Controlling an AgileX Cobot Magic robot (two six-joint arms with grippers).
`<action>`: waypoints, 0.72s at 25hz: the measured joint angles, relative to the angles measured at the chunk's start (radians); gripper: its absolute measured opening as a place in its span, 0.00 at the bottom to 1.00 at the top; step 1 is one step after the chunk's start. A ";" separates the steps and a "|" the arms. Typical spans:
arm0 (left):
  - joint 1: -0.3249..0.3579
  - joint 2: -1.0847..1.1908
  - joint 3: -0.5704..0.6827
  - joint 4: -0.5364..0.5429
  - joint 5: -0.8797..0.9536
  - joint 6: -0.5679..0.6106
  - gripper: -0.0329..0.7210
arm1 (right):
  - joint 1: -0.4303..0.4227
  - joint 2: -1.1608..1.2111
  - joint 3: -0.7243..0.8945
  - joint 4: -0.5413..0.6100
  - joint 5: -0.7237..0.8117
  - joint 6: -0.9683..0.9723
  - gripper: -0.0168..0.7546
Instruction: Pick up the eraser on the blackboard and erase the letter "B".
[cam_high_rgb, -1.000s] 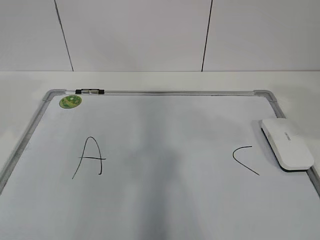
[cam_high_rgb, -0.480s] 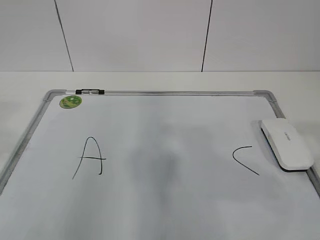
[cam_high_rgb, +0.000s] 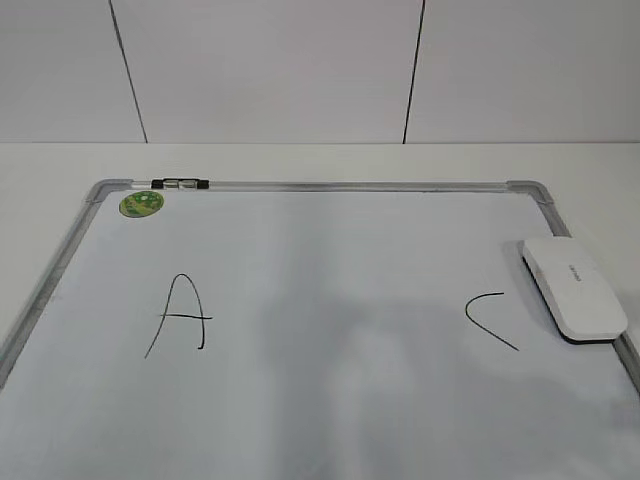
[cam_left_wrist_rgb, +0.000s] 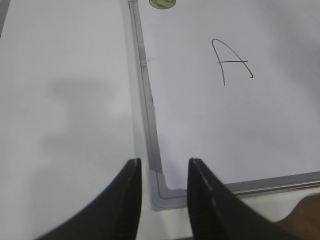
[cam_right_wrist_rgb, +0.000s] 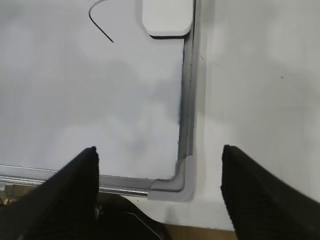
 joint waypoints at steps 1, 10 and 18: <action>0.000 -0.040 0.024 0.000 0.003 0.000 0.36 | 0.000 -0.014 0.003 0.010 -0.005 -0.013 0.78; 0.000 -0.175 0.097 -0.005 -0.008 0.000 0.36 | 0.000 -0.203 0.003 0.029 -0.011 -0.075 0.78; 0.000 -0.175 0.130 0.014 -0.100 0.000 0.36 | 0.000 -0.383 0.034 0.027 0.014 -0.080 0.78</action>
